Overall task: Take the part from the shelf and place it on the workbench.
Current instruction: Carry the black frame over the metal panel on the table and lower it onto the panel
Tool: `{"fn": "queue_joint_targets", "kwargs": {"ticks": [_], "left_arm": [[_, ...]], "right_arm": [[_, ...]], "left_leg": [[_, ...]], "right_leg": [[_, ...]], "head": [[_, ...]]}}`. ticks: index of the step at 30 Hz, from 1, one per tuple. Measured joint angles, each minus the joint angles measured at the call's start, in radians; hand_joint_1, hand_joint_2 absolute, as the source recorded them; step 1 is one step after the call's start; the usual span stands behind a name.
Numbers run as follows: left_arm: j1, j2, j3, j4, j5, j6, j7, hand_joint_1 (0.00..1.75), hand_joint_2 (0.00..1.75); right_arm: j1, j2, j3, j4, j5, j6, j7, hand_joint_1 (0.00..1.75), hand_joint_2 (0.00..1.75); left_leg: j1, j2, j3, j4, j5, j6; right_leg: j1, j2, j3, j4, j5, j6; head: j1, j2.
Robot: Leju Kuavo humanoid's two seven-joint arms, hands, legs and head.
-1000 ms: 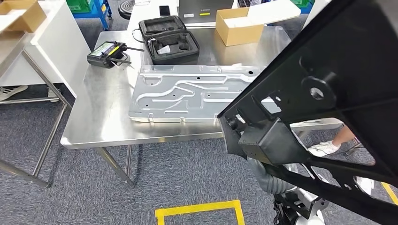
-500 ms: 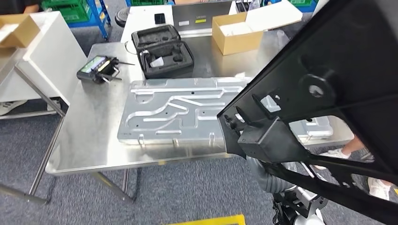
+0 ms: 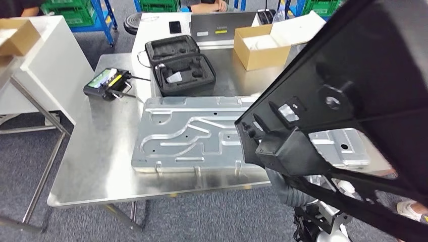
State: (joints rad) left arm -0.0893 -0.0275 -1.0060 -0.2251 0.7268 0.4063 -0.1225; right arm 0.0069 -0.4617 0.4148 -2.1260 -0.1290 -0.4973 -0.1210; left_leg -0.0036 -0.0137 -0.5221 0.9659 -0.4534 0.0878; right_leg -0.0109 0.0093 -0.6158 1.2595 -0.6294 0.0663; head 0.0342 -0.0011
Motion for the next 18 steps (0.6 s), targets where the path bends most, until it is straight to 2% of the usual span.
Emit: {"fn": "queue_joint_targets", "kwargs": {"ticks": [4, 6, 8, 11, 12, 13, 16, 17, 18], "left_arm": [[0.001, 0.0, 0.0, 0.0, 0.001, 0.0, 0.0, 0.0, 1.75], [0.005, 0.0, 0.0, 0.0, 0.005, 0.0, 0.001, 0.0, 1.75], [0.008, 0.001, 0.0, 0.001, 0.009, 0.0, 0.003, 0.0, 1.75], [0.007, 0.002, -0.001, 0.001, 0.011, -0.001, 0.0, 0.0, 1.75], [0.006, 0.003, -0.001, 0.001, 0.011, -0.002, -0.001, 0.0, 1.75], [0.004, 0.004, -0.001, 0.001, 0.012, -0.003, -0.002, 0.0, 1.75], [-0.006, 0.004, 0.0, 0.001, 0.013, -0.005, -0.005, 0.0, 1.75], [-0.01, 0.003, 0.0, 0.001, 0.014, -0.008, -0.005, 0.0, 1.75], [-0.012, 0.003, 0.0, 0.001, 0.013, -0.013, -0.004, 0.0, 1.75]], "right_arm": [[0.002, -0.003, -0.003, 0.0, 0.01, -0.002, 0.01, 1.75, 1.75], [0.006, -0.021, -0.025, 0.0, 0.049, -0.004, 0.057, 1.75, 1.75], [0.011, -0.048, -0.057, -0.002, 0.097, -0.006, 0.122, 1.75, 1.75], [0.017, -0.085, -0.107, -0.002, 0.16, -0.005, 0.201, 1.75, 1.75], [0.017, -0.099, -0.125, -0.002, 0.196, -0.003, 0.233, 1.75, 1.75], [0.019, -0.113, -0.144, -0.002, 0.244, 0.003, 0.273, 1.75, 1.75], [0.028, -0.158, -0.198, 0.005, 0.434, 0.039, 0.428, 1.75, 1.75], [0.033, -0.173, -0.216, 0.012, 0.5, 0.058, 0.475, 1.75, 1.75], [0.04, -0.191, -0.236, 0.021, 0.567, 0.082, 0.519, 1.75, 1.75]], "left_leg": [[0.001, -0.001, 0.006, 0.0, -0.007, -0.001], [0.003, -0.002, 0.036, 0.0, -0.033, -0.011], [0.002, -0.002, 0.063, -0.001, -0.059, -0.026], [-0.001, 0.0, 0.059, 0.02, -0.062, -0.038], [0.0, 0.001, 0.04, 0.054, -0.066, -0.041], [0.001, 0.002, 0.008, 0.108, -0.077, -0.046], [0.003, 0.005, -0.114, 0.296, -0.145, -0.057], [0.002, 0.005, -0.136, 0.318, -0.15, -0.056], [0.001, 0.005, -0.141, 0.304, -0.134, -0.053]], "right_leg": [[-0.001, 0.0, -0.025, 0.012, -0.009, 0.002], [-0.003, -0.007, -0.01, -0.129, 0.098, 0.005], [-0.001, -0.015, 0.017, -0.27, 0.207, -0.005], [-0.002, -0.013, 0.02, -0.272, 0.207, -0.026], [-0.004, -0.012, 0.024, -0.274, 0.205, -0.032], [-0.005, -0.011, 0.028, -0.275, 0.202, -0.037], [-0.005, -0.01, 0.038, -0.275, 0.19, -0.047], [-0.005, -0.01, 0.044, -0.275, 0.186, -0.048], [-0.003, -0.009, 0.051, -0.275, 0.18, -0.048]], "head": [[0.0, 0.0], [-0.001, 0.0], [0.0, 0.0], [0.001, 0.0], [0.0, 0.0], [-0.001, 0.0], [-0.003, 0.0], [-0.003, 0.0], [-0.003, 0.0]]}}
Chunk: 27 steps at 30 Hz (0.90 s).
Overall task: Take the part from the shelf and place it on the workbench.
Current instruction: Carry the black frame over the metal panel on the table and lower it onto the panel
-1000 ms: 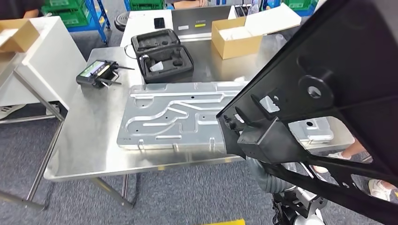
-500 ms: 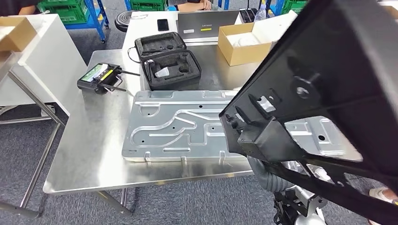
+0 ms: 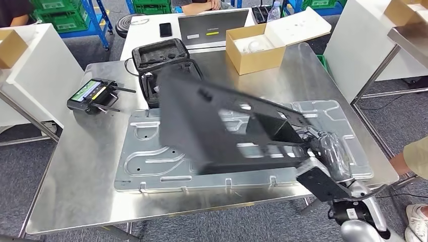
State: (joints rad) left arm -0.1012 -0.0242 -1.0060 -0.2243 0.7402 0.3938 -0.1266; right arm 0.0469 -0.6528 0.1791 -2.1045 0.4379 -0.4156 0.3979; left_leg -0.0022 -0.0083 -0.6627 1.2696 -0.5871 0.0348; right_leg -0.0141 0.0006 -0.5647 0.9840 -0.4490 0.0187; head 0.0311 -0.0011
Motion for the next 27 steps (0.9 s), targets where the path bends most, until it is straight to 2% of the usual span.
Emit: {"fn": "queue_joint_targets", "kwargs": {"ticks": [1, 2, 3, 4, 5, 7, 9, 11, 13, 14, 15, 16, 18, 19, 20, 23, 25, 27], "left_arm": [[0.0, 0.0, 0.0, 0.0, -0.001, -0.004, 0.002, 0.0, 1.75], [0.001, 0.0, -0.001, 0.0, -0.002, -0.008, 0.005, 0.0, 1.75], [0.002, 0.001, -0.003, 0.0, -0.005, -0.012, 0.008, 0.0, 1.75], [0.002, 0.001, -0.005, 0.0, -0.009, -0.014, 0.011, 0.0, 1.75], [0.003, 0.002, -0.008, 0.001, -0.013, -0.018, 0.014, 0.0, 1.75], [0.002, 0.002, -0.013, 0.001, -0.02, -0.023, 0.016, 0.0, 1.75], [0.002, 0.0, -0.017, 0.001, -0.023, -0.026, 0.017, 0.0, 1.75], [0.002, -0.002, -0.02, 0.0, -0.024, -0.027, 0.017, 0.0, 1.75], [0.001, -0.003, -0.022, 0.0, -0.026, -0.027, 0.017, 0.0, 1.75], [0.002, -0.003, -0.024, 0.0, -0.027, -0.027, 0.017, 0.0, 1.75], [0.002, -0.004, -0.026, 0.0, -0.028, -0.027, 0.017, 0.0, 1.75], [0.002, -0.004, -0.027, 0.0, -0.029, -0.027, 0.017, 0.0, 1.75], [0.001, -0.003, -0.03, 0.0, -0.032, -0.029, 0.017, 0.0, 1.75], [0.001, -0.003, -0.032, 0.001, -0.034, -0.03, 0.018, 0.0, 1.75], [0.0, -0.002, -0.035, 0.001, -0.036, -0.03, 0.019, 0.0, 1.75], [-0.001, -0.001, -0.041, 0.001, -0.043, -0.033, 0.02, 0.0, 1.75], [-0.003, -0.001, -0.044, 0.001, -0.04, -0.031, 0.019, 0.0, 0.87], [-0.003, -0.001, -0.044, 0.001, -0.034, -0.027, 0.013, 0.0, 0.0]], "right_arm": [[0.007, -0.019, -0.02, 0.01, 0.066, 0.027, 0.043, 1.75, 1.75], [0.014, -0.039, -0.042, 0.021, 0.135, 0.057, 0.085, 1.75, 1.75], [0.021, -0.057, -0.062, 0.033, 0.197, 0.088, 0.124, 1.75, 1.75], [0.026, -0.074, -0.079, 0.045, 0.25, 0.117, 0.155, 1.75, 1.75], [0.033, -0.09, -0.093, 0.06, 0.296, 0.147, 0.181, 1.75, 1.75], [0.048, -0.119, -0.116, 0.09, 0.354, 0.197, 0.211, 1.75, 1.75], [0.062, -0.146, -0.138, 0.12, 0.38, 0.225, 0.223, 1.75, 1.75], [0.07, -0.166, -0.161, 0.148, 0.391, 0.238, 0.229, 1.75, 1.75], [0.078, -0.176, -0.178, 0.176, 0.402, 0.252, 0.236, 1.75, 1.75], [0.084, -0.181, -0.183, 0.188, 0.408, 0.26, 0.24, 1.75, 1.75], [0.091, -0.186, -0.188, 0.2, 0.414, 0.268, 0.244, 1.75, 1.75], [0.096, -0.192, -0.192, 0.211, 0.418, 0.275, 0.246, 1.75, 1.75], [0.1, -0.201, -0.204, 0.231, 0.422, 0.283, 0.248, 0.87, 0.87], [0.101, -0.205, -0.21, 0.24, 0.419, 0.284, 0.247, 0.44, 0.44], [0.103, -0.208, -0.215, 0.249, 0.415, 0.285, 0.246, 0.0, 0.0], [0.109, -0.213, -0.225, 0.27, 0.407, 0.286, 0.239, 0.0, 0.0], [0.111, -0.217, -0.233, 0.277, 0.407, 0.286, 0.236, 0.0, 0.0], [0.112, -0.221, -0.239, 0.282, 0.408, 0.286, 0.234, 0.0, 0.0]], "left_leg": [[-0.002, 0.0, 0.013, -0.049, 0.037, 0.006], [-0.005, 0.001, 0.036, -0.122, 0.087, 0.016], [-0.01, 0.001, 0.057, -0.189, 0.121, 0.027], [-0.014, 0.001, 0.073, -0.242, 0.141, 0.034], [-0.017, 0.002, 0.082, -0.273, 0.149, 0.039], [-0.021, 0.0, 0.088, -0.29, 0.148, 0.042], [-0.015, -0.001, 0.1, -0.304, 0.159, 0.048], [-0.008, 0.001, 0.114, -0.319, 0.163, 0.054], [-0.006, 0.003, 0.121, -0.322, 0.159, 0.057], [-0.005, 0.002, 0.124, -0.321, 0.156, 0.057], [-0.003, 0.002, 0.127, -0.321, 0.152, 0.055], [0.0, 0.001, 0.132, -0.321, 0.147, 0.051], [0.003, -0.001, 0.144, -0.318, 0.135, 0.04], [0.003, -0.002, 0.148, -0.316, 0.128, 0.033], [0.0, -0.002, 0.15, -0.315, 0.123, 0.027], [-0.001, -0.002, 0.152, -0.315, 0.116, 0.019], [0.002, 0.0, 0.135, -0.273, 0.09, 0.011], [0.003, 0.002, 0.074, -0.146, 0.031, 0.004]], "right_leg": [[0.002, 0.001, 0.008, 0.0, -0.005, 0.0], [0.003, 0.002, 0.016, -0.001, -0.01, 0.001], [0.005, 0.002, 0.022, -0.001, -0.014, 0.003], [0.006, 0.003, 0.024, -0.002, -0.017, 0.006], [0.005, 0.003, 0.023, -0.003, -0.019, 0.01], [0.004, 0.002, 0.021, -0.006, -0.021, 0.023], [0.0, 0.002, 0.02, 0.004, -0.032, 0.034], [-0.002, 0.003, -0.018, 0.085, -0.074, 0.044], [-0.005, 0.003, -0.092, 0.218, -0.124, 0.056], [-0.009, 0.003, -0.121, 0.26, -0.129, 0.061], [-0.012, 0.003, -0.133, 0.267, -0.116, 0.066], [-0.016, 0.002, -0.123, 0.231, -0.084, 0.071], [-0.025, 0.001, -0.062, 0.088, -0.005, 0.084], [-0.027, 0.003, -0.035, 0.028, 0.019, 0.083], [-0.028, 0.006, -0.019, -0.007, 0.028, 0.078], [-0.024, 0.01, -0.016, -0.016, 0.022, 0.051], [-0.025, 0.008, -0.012, -0.017, 0.019, 0.037], [-0.024, 0.008, -0.007, -0.017, 0.016, 0.028]], "head": [[0.0, 0.0], [0.0, 0.0], [0.0, 0.0], [0.001, 0.0], [0.001, 0.0], [0.001, 0.0], [0.002, 0.0], [0.004, 0.0], [0.006, 0.0], [0.006, 0.0], [0.006, 0.0], [0.006, 0.0], [0.006, 0.0], [0.006, 0.0], [0.006, 0.0], [0.005, 0.0], [0.004, 0.0], [0.004, 0.0]]}}
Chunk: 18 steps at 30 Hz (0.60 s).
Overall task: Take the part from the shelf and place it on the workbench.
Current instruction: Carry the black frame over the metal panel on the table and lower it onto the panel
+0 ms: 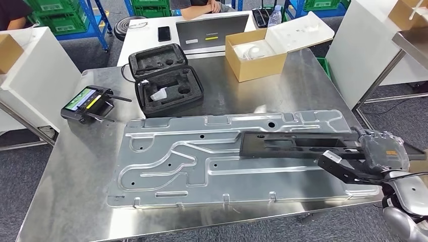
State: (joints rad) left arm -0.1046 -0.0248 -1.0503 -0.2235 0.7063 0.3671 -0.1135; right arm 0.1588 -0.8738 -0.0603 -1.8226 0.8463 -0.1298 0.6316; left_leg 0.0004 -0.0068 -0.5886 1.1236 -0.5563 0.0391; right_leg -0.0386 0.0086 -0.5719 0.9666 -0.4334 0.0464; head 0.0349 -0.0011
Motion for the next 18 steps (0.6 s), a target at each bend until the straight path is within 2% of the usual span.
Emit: {"fn": "queue_joint_targets", "kwargs": {"ticks": [1, 2, 3, 4, 5, 6, 7, 8, 9, 11, 13, 14, 15, 17, 18], "left_arm": [[0.0, 0.0, 0.0, 0.0, 0.002, 0.002, -0.003, 0.0, 0.0], [0.0, 0.0, 0.0, 0.0, 0.002, 0.003, -0.005, 0.0, 0.0], [0.0, 0.0, 0.0, 0.0, 0.001, 0.003, -0.006, 0.0, 0.0], [0.002, 0.0, -0.001, 0.0, -0.001, 0.003, -0.006, 0.0, 0.0], [0.003, 0.0, -0.001, 0.0, -0.002, 0.003, -0.005, 0.0, 0.0], [0.005, 0.001, -0.002, 0.0, -0.002, 0.003, -0.004, 0.0, 0.0], [0.006, 0.003, -0.002, 0.001, -0.002, 0.004, -0.003, 0.0, 0.0], [0.007, 0.004, -0.004, 0.001, -0.002, 0.004, -0.003, 0.0, 0.0], [0.009, 0.005, -0.005, 0.002, 0.0, 0.005, -0.003, 0.0, 0.0], [0.013, 0.004, -0.007, 0.002, 0.004, 0.008, -0.004, 0.0, 0.0], [0.018, 0.002, -0.009, 0.002, 0.009, 0.013, -0.005, 0.0, 0.0], [0.02, 0.001, -0.01, 0.002, 0.012, 0.016, -0.005, 0.0, 0.0], [0.022, 0.0, -0.011, 0.002, 0.015, 0.018, -0.005, 0.0, 0.0], [0.025, -0.002, -0.014, 0.002, 0.018, 0.021, -0.005, 0.0, 0.0], [0.026, -0.003, -0.015, 0.002, 0.018, 0.021, -0.004, 0.0, 0.0]], "right_arm": [[0.002, -0.001, -0.001, 0.003, 0.0, 0.0, 0.0, 0.0, 0.0], [0.003, -0.001, -0.001, 0.005, 0.0, 0.0, -0.001, 0.0, 0.0], [0.005, -0.001, -0.001, 0.008, 0.0, 0.0, -0.001, 0.0, 0.0], [0.006, -0.001, -0.002, 0.009, 0.0, 0.0, -0.002, 0.0, 0.0], [0.007, -0.003, -0.003, 0.01, 0.001, 0.0, -0.002, 0.0, 0.0], [0.007, -0.004, -0.005, 0.011, 0.001, -0.001, -0.002, 0.0, 0.0], [0.008, -0.005, -0.007, 0.012, 0.001, -0.001, -0.003, 0.0, 0.0], [0.008, -0.005, -0.009, 0.014, 0.001, -0.001, -0.003, 0.0, 0.0], [0.008, -0.004, -0.01, 0.016, 0.001, -0.001, -0.004, 0.0, 0.0], [0.008, -0.005, -0.012, 0.018, -0.004, -0.005, -0.01, 0.0, 0.0], [0.005, -0.004, -0.014, 0.018, -0.03, -0.021, -0.026, 0.0, 0.0], [0.002, -0.003, -0.015, 0.018, -0.048, -0.033, -0.035, 0.0, 0.0], [0.0, 0.0, -0.016, 0.018, -0.065, -0.045, -0.044, 0.0, 0.0], [-0.003, 0.006, -0.014, 0.017, -0.084, -0.059, -0.055, 0.0, 0.0], [-0.003, 0.01, -0.013, 0.016, -0.089, -0.061, -0.058, 0.0, 0.0]], "left_leg": [[0.0, 0.0, -0.04, 0.077, -0.029, -0.001], [0.0, 0.0, -0.071, 0.132, -0.042, 0.0], [-0.001, 0.0, -0.086, 0.152, -0.038, 0.002], [-0.001, 0.0, -0.08, 0.127, -0.013, 0.006], [-0.003, 0.0, -0.054, 0.062, 0.027, 0.015], [-0.008, 0.001, -0.02, -0.019, 0.065, 0.029], [-0.012, 0.003, 0.009, -0.089, 0.095, 0.041], [-0.017, 0.005, 0.029, -0.138, 0.112, 0.049], [-0.021, 0.007, 0.036, -0.158, 0.115, 0.053], [-0.022, 0.007, 0.039, -0.166, 0.117, 0.049], [-0.015, 0.006, 0.058, -0.189, 0.125, 0.049], [-0.011, 0.006, 0.068, -0.201, 0.129, 0.049], [-0.007, 0.007, 0.076, -0.209, 0.132, 0.05], [-0.006, 0.007, 0.079, -0.211, 0.132, 0.051], [-0.005, 0.007, 0.08, -0.21, 0.131, 0.051]], "right_leg": [[0.001, 0.0, 0.002, 0.0, -0.002, -0.003], [0.002, 0.001, 0.004, 0.0, -0.004, -0.006], [0.003, 0.001, 0.007, 0.0, -0.007, -0.008], [0.005, 0.002, 0.011, 0.0, -0.01, -0.009], [0.008, 0.003, 0.016, 0.0, -0.012, -0.009], [0.009, 0.004, 0.02, -0.001, -0.015, -0.008], [0.012, 0.006, 0.023, -0.001, -0.017, -0.006], [0.012, 0.007, 0.024, -0.002, -0.019, -0.003], [0.012, 0.006, 0.024, -0.003, -0.02, 0.001], [0.011, 0.005, 0.025, -0.008, -0.02, 0.012], [0.01, 0.002, 0.03, -0.001, -0.032, 0.022], [0.011, 0.001, 0.018, 0.031, -0.053, 0.026], [0.01, 0.0, -0.005, 0.086, -0.083, 0.029], [0.009, 0.0, -0.08, 0.232, -0.144, 0.036], [0.008, -0.001, -0.108, 0.277, -0.154, 0.04]], "head": [[0.0, 0.0], [0.0, 0.0], [0.0, 0.0], [0.0, 0.0], [0.0, 0.0], [0.0, 0.0], [0.001, 0.0], [0.001, 0.0], [0.001, 0.0], [0.001, 0.0], [0.001, 0.0], [0.002, 0.0], [0.003, 0.0], [0.005, 0.0], [0.005, 0.0]]}}
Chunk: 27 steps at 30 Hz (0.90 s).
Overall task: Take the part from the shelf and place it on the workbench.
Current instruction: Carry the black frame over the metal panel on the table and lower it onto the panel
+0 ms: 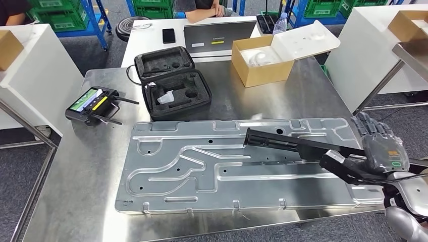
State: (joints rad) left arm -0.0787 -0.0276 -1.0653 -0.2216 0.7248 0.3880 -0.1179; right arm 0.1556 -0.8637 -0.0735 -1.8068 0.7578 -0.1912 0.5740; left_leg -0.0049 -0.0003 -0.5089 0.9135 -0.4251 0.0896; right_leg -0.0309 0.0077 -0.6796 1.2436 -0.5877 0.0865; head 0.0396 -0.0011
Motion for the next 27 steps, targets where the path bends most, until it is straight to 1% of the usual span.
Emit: {"fn": "queue_joint_targets", "kwargs": {"ticks": [1, 2, 3, 4, 5, 6, 7, 8, 9, 10, 11, 12, 13, 14, 15, 16, 17, 18, 19, 20, 21, 22, 23, 24, 25, 26, 27], "left_arm": [[0.001, -0.001, -0.002, 0.0, 0.001, 0.0, 0.0, 0.0, 0.0], [0.003, -0.001, -0.003, 0.0, 0.002, 0.0, 0.001, 0.0, 0.0], [0.004, -0.001, -0.004, 0.0, 0.002, 0.0, 0.001, 0.0, 0.0], [0.005, -0.002, -0.006, 0.0, 0.003, 0.0, 0.001, 0.0, 0.0], [0.005, -0.002, -0.006, 0.0, 0.004, 0.001, 0.001, 0.0, 0.0], [0.004, -0.002, -0.007, 0.0, 0.006, 0.001, 0.002, 0.0, 0.0], [0.005, -0.002, -0.008, 0.0, 0.007, 0.002, 0.003, 0.0, 0.0], [0.005, -0.002, -0.009, 0.0, 0.009, 0.002, 0.004, 0.0, 0.0], [0.005, -0.002, -0.009, 0.0, 0.01, 0.003, 0.004, 0.0, 0.0], [0.006, -0.003, -0.01, 0.0, 0.011, 0.003, 0.004, 0.0, 0.0], [0.006, -0.003, -0.011, 0.0, 0.011, 0.004, 0.004, 0.0, 0.0], [0.006, -0.003, -0.011, 0.0, 0.011, 0.004, 0.004, 0.0, 0.0], [0.006, -0.003, -0.012, 0.0, 0.012, 0.005, 0.004, 0.0, 0.0], [0.005, -0.003, -0.012, 0.0, 0.012, 0.006, 0.004, 0.0, 0.0], [0.005, -0.003, -0.012, 0.0, 0.012, 0.007, 0.004, 0.0, 0.0], [0.005, -0.003, -0.012, 0.0, 0.013, 0.008, 0.004, 0.0, 0.0], [0.005, -0.003, -0.012, 0.0, 0.014, 0.009, 0.004, 0.0, 0.0], [0.006, -0.004, -0.014, 0.0, 0.014, 0.009, 0.005, 0.0, 0.0], [0.007, -0.003, -0.015, 0.0, 0.014, 0.009, 0.005, 0.0, 0.0], [0.009, -0.004, -0.016, 0.0, 0.014, 0.009, 0.006, 0.0, 0.0], [0.01, -0.004, -0.018, 0.0, 0.014, 0.01, 0.007, 0.0, 0.0], [0.012, -0.004, -0.018, 0.0, 0.014, 0.01, 0.008, 0.0, 0.0], [0.013, -0.004, -0.019, 0.0, 0.014, 0.01, 0.008, 0.0, 0.0], [0.014, -0.005, -0.02, 0.0, 0.014, 0.01, 0.008, 0.0, 0.0], [0.014, -0.005, -0.02, 0.0, 0.014, 0.01, 0.009, 0.0, 0.0], [0.013, -0.006, -0.021, 0.0, 0.014, 0.01, 0.009, 0.0, 0.0], [0.013, -0.006, -0.022, 0.0, 0.014, 0.01, 0.009, 0.0, 0.0]], "right_arm": [[0.0, 0.003, 0.001, -0.002, -0.002, -0.002, -0.002, 0.0, 0.0], [-0.001, 0.006, 0.001, -0.004, -0.004, -0.005, -0.003, 0.0, 0.0], [-0.003, 0.007, 0.001, -0.008, -0.004, -0.008, -0.004, 0.0, 0.0], [-0.007, 0.01, 0.002, -0.013, -0.004, -0.012, -0.005, 0.0, 0.0], [-0.012, 0.012, 0.003, -0.02, -0.004, -0.015, -0.006, 0.0, 0.0], [-0.016, 0.014, 0.006, -0.028, -0.004, -0.017, -0.006, 0.0, 0.0], [-0.019, 0.017, 0.009, -0.036, -0.003, -0.019, -0.007, 0.0, 0.0], [-0.022, 0.019, 0.014, -0.046, -0.001, -0.02, -0.007, 0.0, 0.0], [-0.025, 0.021, 0.018, -0.055, 0.002, -0.02, -0.007, 0.0, 0.0], [-0.028, 0.023, 0.022, -0.066, 0.005, -0.02, -0.007, 0.0, 0.0], [-0.03, 0.023, 0.024, -0.075, 0.008, -0.021, -0.007, 0.0, 0.0], [-0.032, 0.024, 0.025, -0.084, 0.009, -0.021, -0.007, 0.0, 0.0], [-0.033, 0.025, 0.026, -0.091, 0.011, -0.022, -0.006, 0.0, 0.0], [-0.033, 0.026, 0.027, -0.095, 0.011, -0.022, -0.005, 0.0, 0.0], [-0.033, 0.028, 0.029, -0.099, 0.012, -0.023, -0.004, 0.0, 0.0], [-0.033, 0.029, 0.03, -0.102, 0.012, -0.024, -0.004, 0.0, 0.0], [-0.033, 0.029, 0.031, -0.106, 0.011, -0.025, -0.004, 0.0, 0.0], [-0.033, 0.029, 0.032, -0.109, 0.011, -0.026, -0.003, 0.0, 0.0], [-0.033, 0.03, 0.032, -0.113, 0.011, -0.027, -0.003, 0.0, 0.0], [-0.033, 0.03, 0.032, -0.116, 0.011, -0.028, -0.002, 0.0, 0.0], [-0.034, 0.031, 0.032, -0.118, 0.011, -0.029, -0.002, 0.0, 0.0], [-0.033, 0.033, 0.032, -0.12, 0.011, -0.03, -0.002, 0.0, 0.0], [-0.033, 0.034, 0.033, -0.121, 0.011, -0.031, -0.001, 0.0, 0.0], [-0.032, 0.034, 0.033, -0.123, 0.011, -0.031, -0.001, 0.0, 0.0], [-0.032, 0.035, 0.033, -0.124, 0.011, -0.032, -0.001, 0.0, 0.0], [-0.032, 0.036, 0.033, -0.126, 0.011, -0.033, -0.002, 0.0, 0.0], [-0.032, 0.036, 0.033, -0.126, 0.011, -0.034, -0.002, 0.0, 0.0]], "left_leg": [[0.001, -0.001, 0.001, 0.001, -0.001, -0.001], [0.003, -0.002, 0.003, 0.002, -0.004, -0.005], [0.005, -0.004, 0.006, 0.005, -0.007, -0.009], [0.006, -0.005, 0.008, 0.01, -0.012, -0.015], [0.005, -0.006, 0.007, 0.017, -0.018, -0.022], [0.003, -0.007, 0.005, 0.024, -0.022, -0.027], [0.001, -0.008, 0.002, 0.028, -0.024, -0.03], [0.001, -0.009, -0.001, 0.032, -0.025, -0.034], [0.002, -0.009, -0.004, 0.036, -0.029, -0.038], [0.004, -0.009, -0.011, 0.051, -0.041, -0.043], [0.006, -0.008, -0.025, 0.085, -0.067, -0.048], [0.007, -0.008, -0.048, 0.141, -0.103, -0.052], [0.008, -0.007, -0.078, 0.214, -0.145, -0.055], [0.008, -0.007, -0.107, 0.287, -0.18, -0.056], [0.008, -0.007, -0.125, 0.337, -0.199, -0.055], [0.007, -0.007, -0.124, 0.348, -0.2, -0.052], [0.006, -0.007, -0.101, 0.314, -0.18, -0.047], [0.005, -0.007, -0.06, 0.242, -0.149, -0.038], [0.001, -0.007, -0.012, 0.154, -0.119, -0.027], [-0.002, -0.007, 0.024, 0.083, -0.094, -0.019], [-0.005, -0.006, 0.046, 0.037, -0.079, -0.015], [-0.009, -0.005, 0.051, 0.02, -0.073, -0.014], [-0.012, -0.005, 0.047, 0.021, -0.066, -0.016], [-0.011, -0.005, 0.042, 0.016, -0.056, -0.015], [-0.009, -0.005, 0.037, 0.01, -0.043, -0.013], [-0.006, -0.004, 0.031, 0.003, -0.028, -0.008], [-0.003, -0.003, 0.022, -0.003, -0.015, -0.005]], "right_leg": [[-0.002, -0.001, -0.009, 0.006, 0.011, 0.003], [-0.004, -0.001, 0.005, -0.032, 0.043, 0.006], [-0.006, -0.002, 0.038, -0.104, 0.085, 0.011], [-0.01, -0.003, 0.075, -0.182, 0.121, 0.015], [-0.011, -0.001, 0.103, -0.244, 0.147, 0.012], [-0.013, 0.001, 0.119, -0.278, 0.159, 0.008], [-0.012, 0.003, 0.121, -0.288, 0.16, 0.001], [-0.01, 0.005, 0.117, -0.286, 0.162, -0.009], [-0.01, 0.004, 0.114, -0.284, 0.163, -0.015], [-0.009, 0.002, 0.11, -0.284, 0.166, -0.021], [-0.009, 0.001, 0.107, -0.284, 0.168, -0.027], [-0.008, -0.001, 0.104, -0.284, 0.171, -0.033], [-0.007, -0.002, 0.1, -0.284, 0.173, -0.037], [-0.005, -0.003, 0.096, -0.284, 0.176, -0.041], [-0.003, -0.005, 0.091, -0.284, 0.18, -0.044], [-0.001, -0.005, 0.087, -0.284, 0.183, -0.046], [0.001, -0.005, 0.084, -0.284, 0.187, -0.047], [0.004, -0.005, 0.082, -0.284, 0.191, -0.047], [0.005, -0.004, 0.079, -0.284, 0.196, -0.046], [0.007, -0.003, 0.078, -0.285, 0.2, -0.044], [0.008, -0.002, 0.077, -0.285, 0.204, -0.04], [0.006, -0.003, 0.076, -0.286, 0.209, -0.034], [0.005, -0.003, 0.075, -0.29, 0.215, -0.027], [0.003, -0.003, 0.073, -0.292, 0.221, -0.02], [0.002, -0.003, 0.068, -0.29, 0.216, -0.014], [0.002, -0.003, 0.057, -0.272, 0.194, -0.01], [0.001, -0.003, 0.041, -0.232, 0.153, -0.006]], "head": [[0.0, 0.0], [0.0, 0.0], [0.0, 0.0], [0.0, 0.0], [0.0, 0.0], [0.0, 0.0], [-0.001, 0.0], [-0.001, 0.0], [-0.002, 0.0], [-0.002, 0.0], [-0.002, 0.0], [-0.002, 0.0], [-0.002, 0.0], [-0.002, 0.0], [-0.002, 0.0], [-0.002, 0.0], [-0.002, 0.0], [-0.002, 0.0], [-0.002, 0.0], [-0.001, 0.0], [-0.001, 0.0], [-0.001, 0.0], [-0.002, 0.0], [-0.003, 0.0], [-0.003, 0.0], [-0.002, 0.0], [-0.001, 0.0]]}}
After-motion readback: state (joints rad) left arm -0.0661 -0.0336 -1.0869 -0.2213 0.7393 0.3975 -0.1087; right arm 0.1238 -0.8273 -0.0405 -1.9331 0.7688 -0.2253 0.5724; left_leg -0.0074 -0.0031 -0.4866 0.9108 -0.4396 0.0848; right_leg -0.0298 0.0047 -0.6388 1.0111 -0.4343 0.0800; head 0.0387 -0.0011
